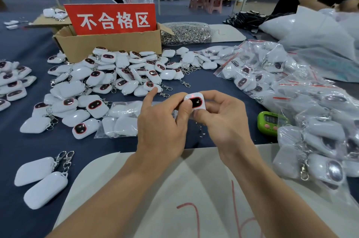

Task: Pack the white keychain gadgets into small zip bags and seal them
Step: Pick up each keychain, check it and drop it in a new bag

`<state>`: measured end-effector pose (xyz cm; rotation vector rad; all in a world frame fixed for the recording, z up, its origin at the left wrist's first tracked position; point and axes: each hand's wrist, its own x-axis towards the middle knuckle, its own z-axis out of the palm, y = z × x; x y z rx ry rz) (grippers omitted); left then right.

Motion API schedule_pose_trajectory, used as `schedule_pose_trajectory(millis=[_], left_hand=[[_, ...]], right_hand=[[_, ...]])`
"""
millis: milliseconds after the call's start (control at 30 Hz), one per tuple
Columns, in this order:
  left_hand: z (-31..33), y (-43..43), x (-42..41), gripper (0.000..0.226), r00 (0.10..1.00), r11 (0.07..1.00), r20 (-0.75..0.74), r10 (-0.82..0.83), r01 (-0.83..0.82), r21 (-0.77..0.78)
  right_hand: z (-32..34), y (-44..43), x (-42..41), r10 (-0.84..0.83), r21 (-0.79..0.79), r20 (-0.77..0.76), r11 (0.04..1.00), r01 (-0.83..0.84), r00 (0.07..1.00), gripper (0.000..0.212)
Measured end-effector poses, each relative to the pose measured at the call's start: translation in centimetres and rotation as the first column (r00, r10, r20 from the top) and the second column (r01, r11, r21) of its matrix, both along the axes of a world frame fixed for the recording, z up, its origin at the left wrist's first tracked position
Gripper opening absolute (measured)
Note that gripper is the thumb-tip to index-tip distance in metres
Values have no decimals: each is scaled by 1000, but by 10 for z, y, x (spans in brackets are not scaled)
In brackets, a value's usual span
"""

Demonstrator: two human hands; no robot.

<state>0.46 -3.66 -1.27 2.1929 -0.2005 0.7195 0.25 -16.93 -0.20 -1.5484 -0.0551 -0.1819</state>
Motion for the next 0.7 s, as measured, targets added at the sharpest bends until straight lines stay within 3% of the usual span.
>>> schedule_pose_trajectory(millis=[100,200,267,333,467,700], left_hand=[[0,0,0,27,1000,999,-9,-17,17,-45],[2,2,1,31,996,988,-40,-81,75,-135],[2,3,0,43,991,988,-27,-133,130,-82],[2,3,0,38,992,990,-7,-124,124,-62],[2,3,0,19,999,998,8,-35,36,-60],[-3,8,4,23,999,998,-38,17,-19,-67]], right_hand=[[-1,-3,2,4,-36,-4,999,-4,1000,24],[-1,-5,4,-66,-251,45,965,75,997,24],[-1,-6,3,-96,-372,136,918,141,986,29],[0,-8,2,-130,-432,213,876,212,968,31],[2,-13,0,-193,-457,330,824,335,924,34],[-1,-12,2,-107,-411,390,869,277,915,30]])
